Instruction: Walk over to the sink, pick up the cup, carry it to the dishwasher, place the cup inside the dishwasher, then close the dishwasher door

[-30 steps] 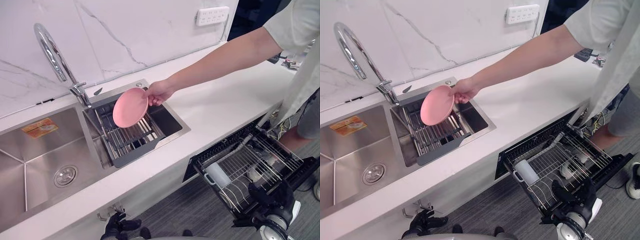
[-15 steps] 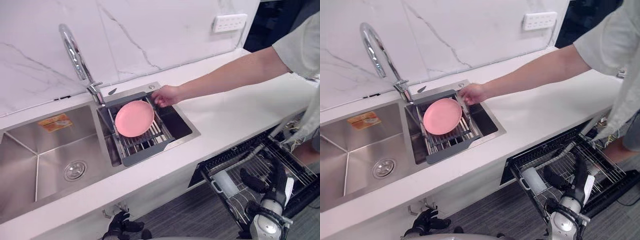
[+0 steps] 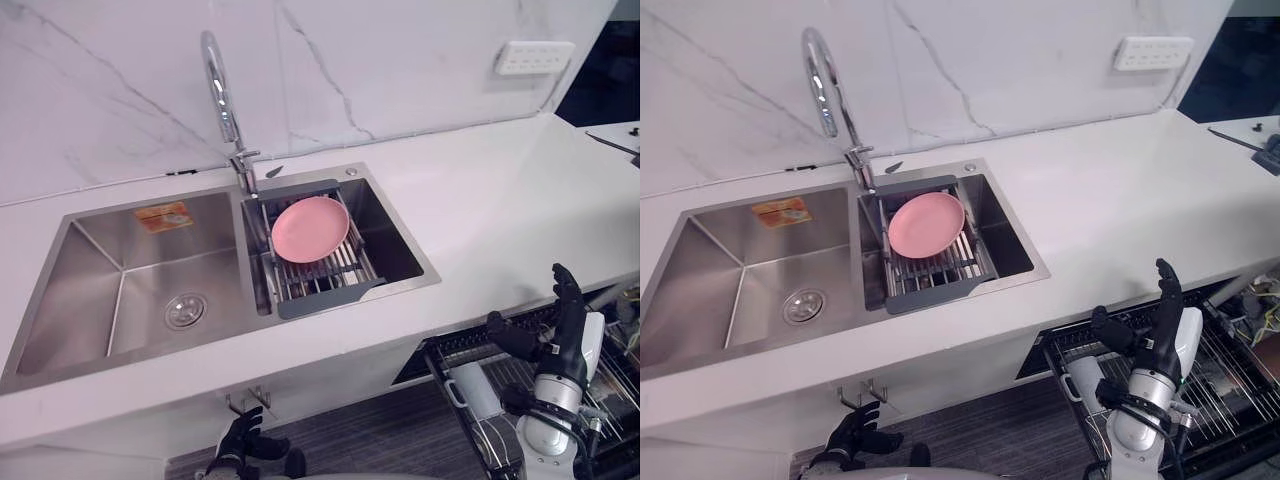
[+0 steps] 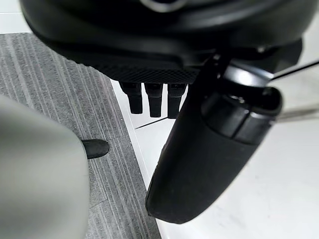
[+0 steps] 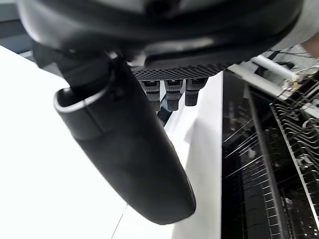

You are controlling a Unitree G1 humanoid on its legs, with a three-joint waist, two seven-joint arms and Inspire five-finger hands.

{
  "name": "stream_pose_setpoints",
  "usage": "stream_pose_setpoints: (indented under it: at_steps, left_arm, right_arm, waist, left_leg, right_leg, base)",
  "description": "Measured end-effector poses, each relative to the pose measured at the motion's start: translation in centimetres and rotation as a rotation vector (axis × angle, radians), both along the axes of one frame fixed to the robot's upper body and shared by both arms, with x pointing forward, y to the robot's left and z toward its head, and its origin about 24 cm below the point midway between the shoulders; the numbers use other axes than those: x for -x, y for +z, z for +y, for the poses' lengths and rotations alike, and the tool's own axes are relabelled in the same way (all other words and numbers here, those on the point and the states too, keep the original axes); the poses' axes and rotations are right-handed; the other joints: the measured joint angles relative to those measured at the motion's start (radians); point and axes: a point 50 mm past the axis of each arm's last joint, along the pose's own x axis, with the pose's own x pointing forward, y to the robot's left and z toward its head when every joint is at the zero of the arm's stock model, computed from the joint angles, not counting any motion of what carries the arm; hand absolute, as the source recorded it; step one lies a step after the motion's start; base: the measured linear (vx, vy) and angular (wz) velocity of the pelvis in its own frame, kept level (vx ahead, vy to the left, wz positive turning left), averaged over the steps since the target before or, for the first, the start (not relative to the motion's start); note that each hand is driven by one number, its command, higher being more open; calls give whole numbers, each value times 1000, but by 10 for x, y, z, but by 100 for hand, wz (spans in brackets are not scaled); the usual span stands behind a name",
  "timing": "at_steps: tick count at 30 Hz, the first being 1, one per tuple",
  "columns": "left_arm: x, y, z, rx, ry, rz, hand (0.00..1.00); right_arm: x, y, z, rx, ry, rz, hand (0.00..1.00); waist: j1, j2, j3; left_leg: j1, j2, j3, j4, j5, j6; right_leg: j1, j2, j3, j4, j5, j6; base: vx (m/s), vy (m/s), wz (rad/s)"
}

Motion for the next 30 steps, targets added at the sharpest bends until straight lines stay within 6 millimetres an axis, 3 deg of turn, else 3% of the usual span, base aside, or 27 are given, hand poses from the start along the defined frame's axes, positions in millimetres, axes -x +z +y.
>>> stream_pose_setpoints:
  at_steps: [3,7,10,16,18,21,23,24,26,28,29,30]
  left_arm:
    - [-3,1,0,-1,-3,-18,90]
    - [-14,5,-1,-3,-8,-50,90]
    - [-20,7,3,-25,-1,-69,90]
    - [-26,11,10,-45,-8,-95,90]
    - [-27,12,12,-51,-11,-101,90]
    - [-26,12,15,-62,-28,-94,90]
    - [-26,13,21,-71,-14,-90,90]
    - [-23,12,23,-77,-17,-81,90]
    - [-23,12,24,-78,-10,-82,90]
    - [-22,12,26,-72,12,-76,90]
    - [-22,12,26,-71,11,-72,90]
    - [-21,11,29,-76,16,-63,90]
  right_arm:
    - [-15,26,20,54,155,-116,90]
    - [-46,61,46,161,349,-270,90]
    - [-53,66,59,203,408,-286,90]
    - [-55,63,67,201,460,-268,90]
    - [-63,65,71,218,501,-264,90]
    - [-69,64,73,260,533,-237,90]
    - [-69,64,75,305,557,-218,90]
    - [-69,64,76,349,581,-203,90]
    - [-69,65,73,399,589,-189,90]
    - [-70,68,70,466,597,-180,90]
    - [-70,70,68,494,602,-179,90]
    - [-69,70,68,532,601,-173,90]
  waist:
    - [9,-2,6]
    - [43,-9,31]
    - [62,-25,45]
    - [54,-63,75]
    - [53,-75,94]
    - [46,-82,109]
    - [37,-101,114]
    - [20,-97,119]
    - [18,-94,121]
    - [17,-99,117]
    - [16,-104,114]
    - [12,-130,97]
  left_leg:
    - [-32,4,-31,12,12,-9]
    - [-58,34,75,17,16,2]
    - [-53,24,80,-6,26,6]
    - [-43,2,110,-7,7,23]
    - [2,-24,145,-7,-24,38]
    - [59,-29,142,-6,-45,54]
    - [98,-33,105,-4,-55,63]
    - [108,-22,61,6,-61,68]
    - [103,0,24,31,-73,70]
    - [98,-3,-3,52,-78,58]
    - [94,-13,-15,62,-87,52]
    - [88,-37,-29,67,-95,46]
  right_leg:
    - [-15,0,-43,21,-13,-7]
    - [-25,-2,-91,31,-12,-12]
    - [-26,-12,-95,32,-16,-7]
    - [-44,-46,-69,69,-33,11]
    - [-73,-102,-21,203,-86,38]
    - [-153,-142,36,476,-88,35]
    - [-215,-145,122,659,-43,-31]
    - [-260,-110,206,715,-99,-38]
    - [-283,-55,264,646,-147,-35]
    - [-282,-34,289,509,-139,-24]
    - [-277,-35,296,427,-102,-17]
    - [-273,-45,305,343,-6,-25]
  base:
    - [-80,-34,39]
    - [-63,-22,37]
    - [19,18,8]
    - [52,40,-13]
    - [73,107,-42]
    - [82,108,0]
    - [160,27,53]
    - [185,-15,66]
    - [149,-39,75]
    - [96,-61,59]
    - [101,-95,44]
    - [146,-159,39]
